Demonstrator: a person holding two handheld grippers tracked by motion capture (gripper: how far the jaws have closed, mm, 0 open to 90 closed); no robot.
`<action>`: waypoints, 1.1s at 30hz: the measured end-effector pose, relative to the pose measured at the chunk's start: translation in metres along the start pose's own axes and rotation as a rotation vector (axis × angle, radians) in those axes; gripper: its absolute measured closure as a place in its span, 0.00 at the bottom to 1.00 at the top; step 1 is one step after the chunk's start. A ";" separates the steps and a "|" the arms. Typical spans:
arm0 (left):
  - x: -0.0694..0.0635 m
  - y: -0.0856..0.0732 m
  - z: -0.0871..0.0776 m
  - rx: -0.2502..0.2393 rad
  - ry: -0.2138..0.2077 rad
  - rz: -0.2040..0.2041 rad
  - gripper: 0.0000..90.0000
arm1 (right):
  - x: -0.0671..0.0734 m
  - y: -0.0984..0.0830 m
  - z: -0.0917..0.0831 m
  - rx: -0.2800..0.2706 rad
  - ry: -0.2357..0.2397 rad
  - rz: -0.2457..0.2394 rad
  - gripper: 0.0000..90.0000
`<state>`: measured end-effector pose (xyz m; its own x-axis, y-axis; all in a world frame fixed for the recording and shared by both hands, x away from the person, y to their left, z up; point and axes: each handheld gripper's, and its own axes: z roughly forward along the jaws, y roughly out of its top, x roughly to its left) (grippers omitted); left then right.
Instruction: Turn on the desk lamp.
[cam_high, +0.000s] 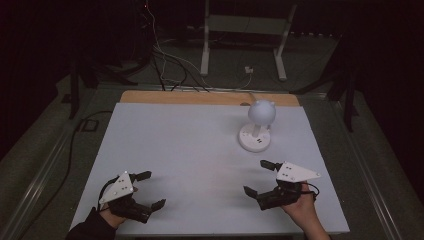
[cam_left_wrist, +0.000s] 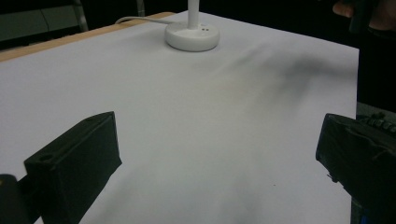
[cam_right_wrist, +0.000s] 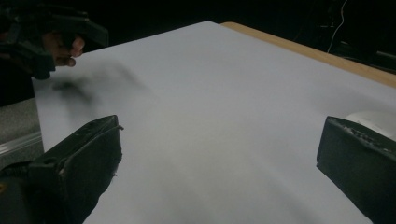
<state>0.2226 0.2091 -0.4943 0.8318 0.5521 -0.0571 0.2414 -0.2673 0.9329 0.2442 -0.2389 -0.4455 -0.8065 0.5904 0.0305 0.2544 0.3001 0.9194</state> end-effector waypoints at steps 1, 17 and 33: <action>0.000 0.000 0.000 0.001 0.003 0.005 0.00 | -0.001 0.002 0.000 -0.003 0.002 0.001 0.00; -0.001 0.000 0.001 0.010 -0.005 0.006 0.00 | -0.017 0.017 0.008 -0.014 -0.078 -0.007 0.00; -0.001 0.000 0.000 0.007 -0.005 0.001 0.00 | -0.039 0.032 0.015 -0.012 -0.184 0.004 0.00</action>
<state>0.2222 0.2085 -0.4946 0.8344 0.5481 -0.0579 0.2439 -0.2731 0.9305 0.2915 -0.2412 -0.4231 -0.6939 0.7191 -0.0369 0.2506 0.2892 0.9239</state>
